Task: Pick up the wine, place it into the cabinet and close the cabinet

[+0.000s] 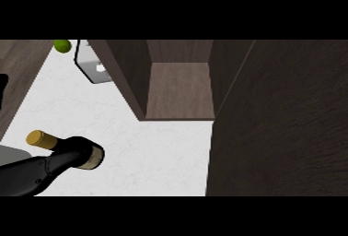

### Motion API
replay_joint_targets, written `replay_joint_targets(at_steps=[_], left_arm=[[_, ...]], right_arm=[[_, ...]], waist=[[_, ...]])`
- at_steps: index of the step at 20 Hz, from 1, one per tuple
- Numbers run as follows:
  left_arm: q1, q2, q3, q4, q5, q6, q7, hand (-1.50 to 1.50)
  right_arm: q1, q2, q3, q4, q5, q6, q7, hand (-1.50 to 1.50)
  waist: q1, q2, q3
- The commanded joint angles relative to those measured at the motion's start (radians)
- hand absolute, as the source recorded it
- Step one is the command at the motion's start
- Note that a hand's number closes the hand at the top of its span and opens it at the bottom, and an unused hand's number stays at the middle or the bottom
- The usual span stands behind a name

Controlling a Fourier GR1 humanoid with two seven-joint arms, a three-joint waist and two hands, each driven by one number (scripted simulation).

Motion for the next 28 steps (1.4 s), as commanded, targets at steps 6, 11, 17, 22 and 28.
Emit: replay_joint_targets(at_steps=[6, 11, 17, 22, 28], left_arm=[[0.098, 0.064, 0.198, -0.012, 0.214, -0.064, -0.099, -1.50], [0.255, 0.017, 0.211, -0.023, 0.296, -0.101, -0.209, -1.50], [0.347, -0.006, 0.292, 0.033, 0.385, -0.149, -0.327, -1.50], [0.397, -0.025, 0.320, 0.206, 0.414, -0.213, -0.491, -1.50], [0.444, -0.046, 0.319, 0.271, 0.449, -0.271, -0.580, -1.50]], right_arm=[[0.050, -0.012, -0.002, -0.224, -0.067, -0.012, 0.095, -1.50], [0.010, 0.009, 0.037, -0.202, -0.015, -0.045, 0.108, -1.50], [0.019, -0.005, 0.011, -0.206, -0.054, -0.032, 0.094, -1.50], [0.079, -0.021, 0.028, -0.214, -0.057, 0.000, 0.059, -1.50], [0.086, -0.009, 0.057, -0.253, -0.018, -0.033, 0.065, -1.50]], waist=[[-0.004, 0.002, 0.000], [0.000, 0.002, -0.001], [0.003, 0.002, 0.000], [-0.008, 0.002, 0.000], [-0.010, 0.001, 0.000]])
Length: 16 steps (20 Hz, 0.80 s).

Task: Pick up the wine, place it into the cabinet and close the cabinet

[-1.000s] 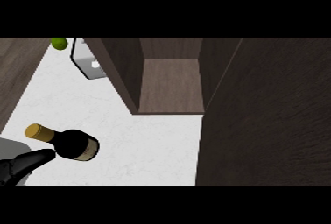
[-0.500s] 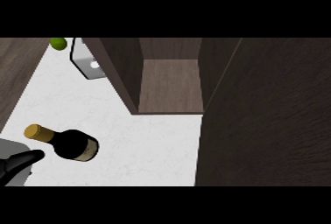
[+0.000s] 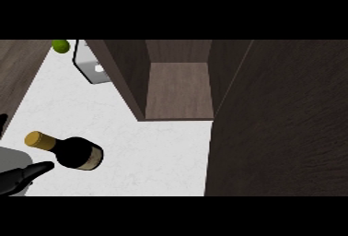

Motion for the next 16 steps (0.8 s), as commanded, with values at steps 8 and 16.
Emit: replay_joint_targets(at_steps=[8, 16], left_arm=[[0.038, -0.043, 0.004, 0.258, -0.022, -0.068, -0.249, -1.50], [0.022, -0.008, 0.077, 0.428, 0.012, -0.102, -0.347, -1.50]], right_arm=[[0.037, -0.024, 0.030, -0.270, -0.021, -0.039, 0.141, -1.50], [0.090, -0.056, 0.026, -0.292, -0.034, -0.019, 0.116, -1.50]], waist=[[-0.007, 0.001, -0.001], [-0.010, -0.001, 0.001]])
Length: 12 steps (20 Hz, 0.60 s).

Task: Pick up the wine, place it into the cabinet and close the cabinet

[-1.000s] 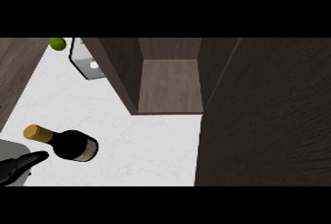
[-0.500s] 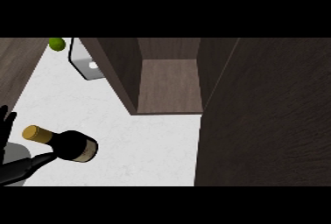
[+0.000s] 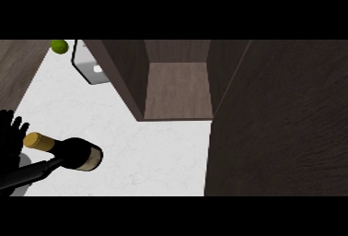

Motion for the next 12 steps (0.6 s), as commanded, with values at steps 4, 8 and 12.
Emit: replay_joint_targets(at_steps=[4, 8, 12], left_arm=[[0.011, 0.050, 0.060, 0.164, 0.051, -0.086, -0.094, -1.50], [-0.011, 0.003, 0.022, 0.265, 0.007, -0.071, -0.187, -1.50], [-0.052, -0.019, 0.004, 0.374, -0.014, -0.065, -0.248, -1.50]], right_arm=[[0.117, -0.038, -0.020, -0.257, -0.062, 0.013, 0.041, -1.50], [0.052, -0.036, -0.054, -0.242, -0.073, -0.001, 0.066, -1.50], [0.055, -0.033, -0.015, -0.248, -0.053, -0.008, 0.091, -1.50]], waist=[[-0.001, -0.001, 0.001], [0.005, 0.001, 0.000], [0.002, 0.001, 0.000]])
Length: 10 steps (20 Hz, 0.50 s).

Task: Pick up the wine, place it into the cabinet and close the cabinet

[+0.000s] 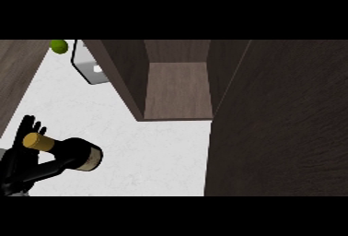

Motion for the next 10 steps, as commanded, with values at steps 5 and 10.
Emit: replay_joint_targets(at_steps=[5, 10], left_arm=[[0.006, -0.026, -0.025, 0.118, -0.007, -0.039, -0.095, -1.50], [-0.029, -0.006, -0.004, 0.282, -0.005, -0.075, -0.211, -1.50]], right_arm=[[-0.008, -0.015, -0.043, -0.243, -0.086, -0.030, 0.140, -1.50], [0.039, -0.013, -0.010, -0.227, -0.057, -0.018, 0.085, -1.50]], waist=[[0.008, 0.000, 0.000], [0.002, 0.000, 0.000]])
